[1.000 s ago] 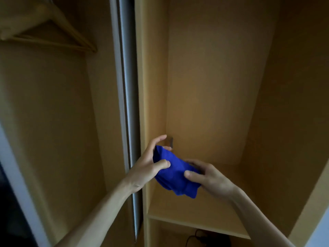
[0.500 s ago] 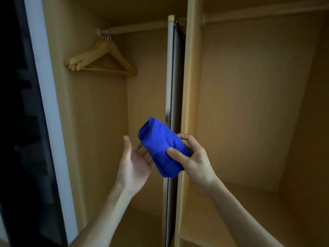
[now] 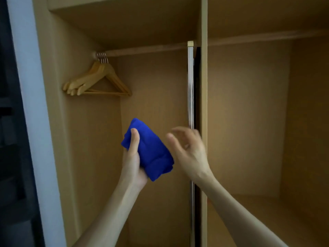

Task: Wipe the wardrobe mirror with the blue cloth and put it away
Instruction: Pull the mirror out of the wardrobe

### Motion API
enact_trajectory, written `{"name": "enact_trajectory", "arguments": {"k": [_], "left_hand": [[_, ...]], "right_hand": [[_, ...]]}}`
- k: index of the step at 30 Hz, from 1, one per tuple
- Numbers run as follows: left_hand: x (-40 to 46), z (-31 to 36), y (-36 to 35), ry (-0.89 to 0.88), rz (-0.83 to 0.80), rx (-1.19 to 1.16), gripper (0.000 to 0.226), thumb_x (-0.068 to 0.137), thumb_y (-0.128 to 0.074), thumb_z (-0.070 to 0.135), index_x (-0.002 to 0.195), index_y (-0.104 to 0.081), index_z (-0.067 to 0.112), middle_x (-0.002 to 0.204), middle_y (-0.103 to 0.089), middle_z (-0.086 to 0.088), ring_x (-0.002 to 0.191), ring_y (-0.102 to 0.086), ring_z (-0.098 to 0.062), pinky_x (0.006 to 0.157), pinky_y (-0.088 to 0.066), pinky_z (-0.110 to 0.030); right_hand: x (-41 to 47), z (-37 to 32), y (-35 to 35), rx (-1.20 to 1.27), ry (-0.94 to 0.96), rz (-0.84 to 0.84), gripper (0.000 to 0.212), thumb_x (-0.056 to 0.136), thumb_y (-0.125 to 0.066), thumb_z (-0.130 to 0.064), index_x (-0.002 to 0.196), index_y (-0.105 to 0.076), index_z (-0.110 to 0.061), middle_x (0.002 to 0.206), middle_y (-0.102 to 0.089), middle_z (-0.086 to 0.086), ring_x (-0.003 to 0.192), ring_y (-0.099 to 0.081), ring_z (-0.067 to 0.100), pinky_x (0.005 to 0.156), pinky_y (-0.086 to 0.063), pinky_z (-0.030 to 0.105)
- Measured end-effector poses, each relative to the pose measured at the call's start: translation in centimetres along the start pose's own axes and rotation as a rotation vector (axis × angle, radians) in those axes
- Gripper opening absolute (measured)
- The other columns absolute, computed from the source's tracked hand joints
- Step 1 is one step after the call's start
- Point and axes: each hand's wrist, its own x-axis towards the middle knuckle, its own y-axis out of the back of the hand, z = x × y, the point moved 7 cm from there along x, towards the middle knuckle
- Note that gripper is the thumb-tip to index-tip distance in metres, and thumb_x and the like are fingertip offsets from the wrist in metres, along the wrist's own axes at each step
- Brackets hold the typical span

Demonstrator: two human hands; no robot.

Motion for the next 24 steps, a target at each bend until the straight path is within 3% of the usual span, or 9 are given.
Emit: {"name": "enact_trajectory", "arguments": {"k": [2,4,9,11,13,16,18,20,24], "left_hand": [[0.8,0.5,1.6,0.016,-0.015,-0.025,0.077,0.082,-0.057,0.067,0.132,-0.055,0.009,0.113,-0.064,-0.012,0.098,-0.068,-0.026,0.076,-0.059,-0.043],[1.2,0.7,2.4,0.064,-0.051,-0.061,0.084,0.081,-0.055,0.071,0.135,-0.053,0.006,0.114,-0.064,-0.012,0.103,-0.067,-0.028,0.077,-0.059,-0.041],[1.5,1.0,2.0,0.143,-0.109,-0.018,0.076,0.08,-0.05,0.073,0.116,-0.061,0.007,0.096,-0.068,-0.007,0.084,-0.07,-0.021,0.068,-0.059,-0.034],[1.3,1.4,1.3,0.161,-0.135,-0.012,0.076,0.078,-0.051,0.072,0.116,-0.061,0.008,0.093,-0.068,-0.005,0.08,-0.07,-0.019,0.066,-0.058,-0.032],[1.3,1.7,1.0,0.169,-0.138,-0.007,0.078,0.076,-0.052,0.073,0.119,-0.06,0.008,0.094,-0.068,-0.006,0.081,-0.069,-0.02,0.066,-0.059,-0.033],[1.0,2.2,0.7,0.166,-0.159,0.017,0.077,0.078,-0.051,0.072,0.117,-0.06,0.007,0.09,-0.07,-0.005,0.077,-0.071,-0.019,0.063,-0.058,-0.032],[0.8,2.3,0.7,0.166,-0.167,0.034,0.072,0.082,-0.048,0.07,0.114,-0.061,0.007,0.084,-0.072,-0.004,0.072,-0.072,-0.018,0.059,-0.058,-0.032],[0.5,2.3,0.7,0.166,-0.153,0.048,0.066,0.084,-0.049,0.068,0.112,-0.063,0.01,0.083,-0.073,-0.003,0.07,-0.073,-0.018,0.058,-0.059,-0.033],[-0.4,2.0,0.2,0.164,-0.137,0.048,0.061,0.084,-0.052,0.065,0.112,-0.065,0.012,0.087,-0.075,-0.003,0.073,-0.074,-0.018,0.06,-0.06,-0.034]], "right_hand": [[1.5,-0.2,1.5,-0.147,0.022,0.183,0.036,0.097,-0.064,-0.042,0.129,-0.058,-0.025,0.124,-0.05,-0.006,0.113,-0.054,0.013,0.093,-0.048,0.027],[3.0,-0.7,2.4,-0.209,0.013,0.283,0.041,0.101,-0.06,-0.039,0.137,-0.051,-0.022,0.124,-0.047,-0.003,0.111,-0.054,0.015,0.094,-0.05,0.033],[6.6,0.3,1.7,-0.176,-0.135,0.271,0.055,0.105,-0.038,-0.053,0.152,-0.035,-0.025,0.141,-0.055,0.01,0.126,-0.056,0.029,0.107,-0.047,0.049],[7.2,0.8,1.0,-0.203,-0.182,0.253,0.056,0.105,-0.034,-0.055,0.153,-0.031,-0.027,0.134,-0.061,0.012,0.122,-0.059,0.035,0.103,-0.05,0.055],[7.4,1.3,0.5,-0.256,-0.216,0.222,0.049,0.108,-0.035,-0.042,0.154,-0.03,-0.023,0.106,-0.065,0.007,0.098,-0.067,0.033,0.084,-0.057,0.048],[7.3,1.6,0.5,-0.302,-0.216,0.228,0.032,0.11,-0.036,-0.025,0.138,-0.042,-0.01,0.077,-0.054,-0.002,0.065,-0.056,0.016,0.057,-0.044,0.031],[7.1,1.8,0.8,-0.342,-0.207,0.238,0.017,0.11,-0.038,-0.02,0.121,-0.047,-0.011,0.076,-0.054,-0.004,0.059,-0.049,0.011,0.054,-0.041,0.027],[7.0,1.5,1.1,-0.354,-0.19,0.23,0.018,0.11,-0.038,-0.014,0.122,-0.049,-0.008,0.086,-0.054,-0.005,0.061,-0.048,0.005,0.049,-0.039,0.016],[6.4,0.5,1.8,-0.353,-0.168,0.24,0.009,0.109,-0.043,-0.016,0.1,-0.046,-0.013,0.07,-0.051,-0.005,0.057,-0.048,0.01,0.056,-0.037,0.029]]}}
